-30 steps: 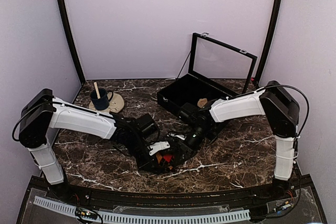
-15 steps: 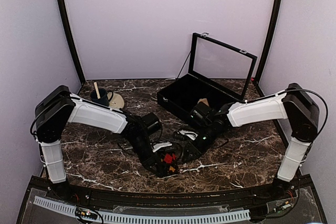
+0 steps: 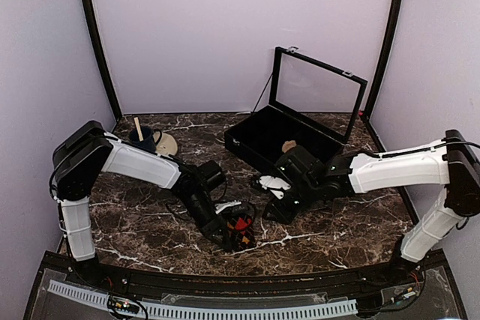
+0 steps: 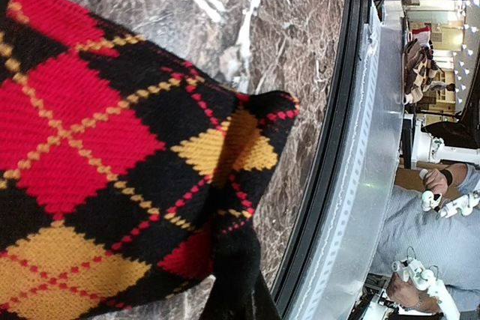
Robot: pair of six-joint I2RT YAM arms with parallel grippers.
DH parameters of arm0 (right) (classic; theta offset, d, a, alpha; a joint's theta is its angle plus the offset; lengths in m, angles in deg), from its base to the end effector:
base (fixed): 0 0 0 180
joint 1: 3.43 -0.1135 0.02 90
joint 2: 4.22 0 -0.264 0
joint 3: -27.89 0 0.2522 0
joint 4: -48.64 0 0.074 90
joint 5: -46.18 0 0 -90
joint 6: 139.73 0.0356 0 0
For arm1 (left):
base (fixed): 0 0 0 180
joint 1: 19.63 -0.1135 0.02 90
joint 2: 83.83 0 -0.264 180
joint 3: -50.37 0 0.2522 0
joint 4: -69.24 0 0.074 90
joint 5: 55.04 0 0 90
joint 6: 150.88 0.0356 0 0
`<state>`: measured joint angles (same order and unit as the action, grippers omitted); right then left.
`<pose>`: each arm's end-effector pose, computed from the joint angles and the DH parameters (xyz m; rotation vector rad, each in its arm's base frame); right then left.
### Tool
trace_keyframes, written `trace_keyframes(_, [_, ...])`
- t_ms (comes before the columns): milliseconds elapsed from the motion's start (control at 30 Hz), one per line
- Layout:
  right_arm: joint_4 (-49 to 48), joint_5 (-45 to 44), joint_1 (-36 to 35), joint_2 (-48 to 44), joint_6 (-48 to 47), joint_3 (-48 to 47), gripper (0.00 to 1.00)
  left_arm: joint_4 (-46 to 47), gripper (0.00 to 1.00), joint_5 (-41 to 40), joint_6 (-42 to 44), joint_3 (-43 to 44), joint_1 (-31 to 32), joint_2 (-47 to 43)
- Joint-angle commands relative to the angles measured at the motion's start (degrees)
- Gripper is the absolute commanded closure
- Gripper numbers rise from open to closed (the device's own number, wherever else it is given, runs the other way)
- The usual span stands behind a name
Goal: Roll the socks
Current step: Roll the sock at the center of the board.
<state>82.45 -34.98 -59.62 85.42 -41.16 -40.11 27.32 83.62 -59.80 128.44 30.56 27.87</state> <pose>0.1706 0.2645 0.1946 -1.1265 2.3953 0.6135 0.2048 -0.2875 0.1247 -1.3207 -2.3910 1.2652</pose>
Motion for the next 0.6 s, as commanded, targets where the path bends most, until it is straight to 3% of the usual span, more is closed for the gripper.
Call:
trace_keyframes(0, [-2.9,-9.6,-5.1,-1.6,-2.9,0.4,0.73,-0.1,1.0,2.1,1.7,-1.8,-0.9,0.6])
trace_keyframes(233, [-1.7,-15.0,-11.8,0.3,-8.9,-1.8,0.7,-0.2,1.0,4.7,3.1,-2.9,-2.1,1.8])
trace_keyframes(400, [-2.0,-16.2,-15.1,1.2,-13.1,-2.8,0.61,-2.9,1.0,6.3,3.6,0.0,-3.6,3.4])
trace_keyframes(567, [-2.0,-16.5,-17.7,3.7,-16.3,-3.5,0.59,-6.4,1.0,6.9,5.9,3.7,-4.2,5.2])
